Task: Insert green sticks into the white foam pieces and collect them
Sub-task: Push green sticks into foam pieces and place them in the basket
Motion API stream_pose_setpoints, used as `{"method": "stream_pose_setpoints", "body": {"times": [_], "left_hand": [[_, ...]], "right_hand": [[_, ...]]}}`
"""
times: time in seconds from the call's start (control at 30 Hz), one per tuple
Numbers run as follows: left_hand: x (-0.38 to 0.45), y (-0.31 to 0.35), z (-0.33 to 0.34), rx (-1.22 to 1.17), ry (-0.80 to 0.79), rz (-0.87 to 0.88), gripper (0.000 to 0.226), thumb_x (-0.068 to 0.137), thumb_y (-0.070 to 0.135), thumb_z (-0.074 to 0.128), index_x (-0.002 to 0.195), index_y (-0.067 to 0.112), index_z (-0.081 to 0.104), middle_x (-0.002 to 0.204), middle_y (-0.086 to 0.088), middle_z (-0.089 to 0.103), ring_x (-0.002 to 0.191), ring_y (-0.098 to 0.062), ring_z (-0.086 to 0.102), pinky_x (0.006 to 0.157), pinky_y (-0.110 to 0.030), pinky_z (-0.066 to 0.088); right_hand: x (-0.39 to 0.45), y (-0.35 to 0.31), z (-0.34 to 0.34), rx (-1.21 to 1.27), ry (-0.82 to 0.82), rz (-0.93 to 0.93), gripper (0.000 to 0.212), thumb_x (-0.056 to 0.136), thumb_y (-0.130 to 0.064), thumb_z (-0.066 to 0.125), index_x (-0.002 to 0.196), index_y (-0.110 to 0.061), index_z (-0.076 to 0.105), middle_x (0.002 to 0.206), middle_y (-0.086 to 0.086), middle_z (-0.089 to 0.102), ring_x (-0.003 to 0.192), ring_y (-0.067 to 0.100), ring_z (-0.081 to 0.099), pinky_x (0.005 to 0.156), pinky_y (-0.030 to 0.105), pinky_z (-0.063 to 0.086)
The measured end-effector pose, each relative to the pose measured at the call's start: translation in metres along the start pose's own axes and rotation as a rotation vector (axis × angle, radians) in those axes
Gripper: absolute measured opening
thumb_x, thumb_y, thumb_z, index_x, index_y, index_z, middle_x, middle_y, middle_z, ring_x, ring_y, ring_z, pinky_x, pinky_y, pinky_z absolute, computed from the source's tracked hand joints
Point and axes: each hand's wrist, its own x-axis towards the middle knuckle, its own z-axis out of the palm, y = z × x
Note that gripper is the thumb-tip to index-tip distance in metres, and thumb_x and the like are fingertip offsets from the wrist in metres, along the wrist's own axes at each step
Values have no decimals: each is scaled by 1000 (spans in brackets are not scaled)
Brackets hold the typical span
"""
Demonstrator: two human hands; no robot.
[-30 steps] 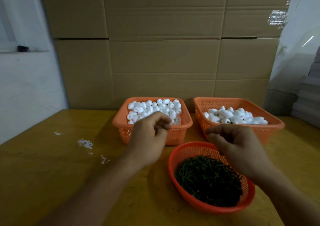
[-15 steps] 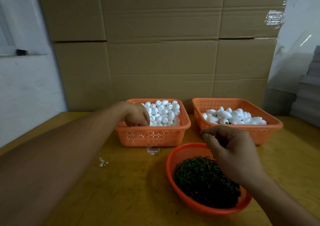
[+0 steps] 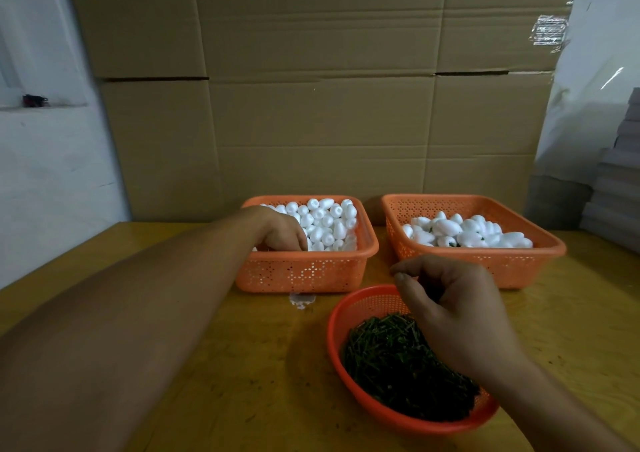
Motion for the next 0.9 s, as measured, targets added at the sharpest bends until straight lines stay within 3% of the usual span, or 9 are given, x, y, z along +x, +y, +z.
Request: {"method": "stream_pose_setpoints", "body": {"times": [0.13,0.33,0.47,0.57,0.73,0.83,0.9], "left_hand": [[5,1,3,58,40,2,38,86,33,75,122,37,67,110,15,55,114,-15,59,93,-33,54],[12,-1,4,45,24,3,40,82,34,78,120,39,68,110,15,54,115,-15,58,97,-37,54],[16,3,2,96,-2,3,33,75,41,79,105,44,68,103,18,57,105,-13,63,93,-38,56],[17,4,2,191,0,-5,45,69,47,80,112,43,69,102,20,60,99,-12,64,89,-37,57],[18,5,5,261,30,53,38,82,36,74,119,41,69,98,21,60,104,-13,62,94,-38,55],[20,2,6,254,118,83,23,86,42,69,107,36,73,108,15,67,102,-13,63,94,-39,54],[20,0,5,220,226,109,21,88,49,66,98,32,74,101,12,70,95,-12,65,89,-37,55]], "right_hand": [[1,1,0,-3,0,-9,12,92,-14,68,92,-21,78,55,-18,63,46,3,56,46,13,38],[0,2,2,1,-21,2,14,92,-13,68,89,-23,78,54,-20,62,46,1,56,46,12,38],[0,3,4,1,-21,0,14,91,-14,69,87,-25,77,52,-17,62,42,4,53,45,14,37],[0,4,4,-10,-28,2,14,91,-14,69,87,-24,78,51,-19,60,42,3,53,45,14,36],[-1,5,3,-35,-50,-2,13,91,-16,68,88,-26,77,55,-17,63,43,4,54,45,15,36],[-1,5,3,-54,-54,-13,13,91,-18,68,88,-26,78,55,-17,63,43,5,54,44,16,35],[-1,5,2,-67,-60,-15,12,91,-18,68,89,-26,78,56,-16,64,43,5,55,44,16,35]]}}
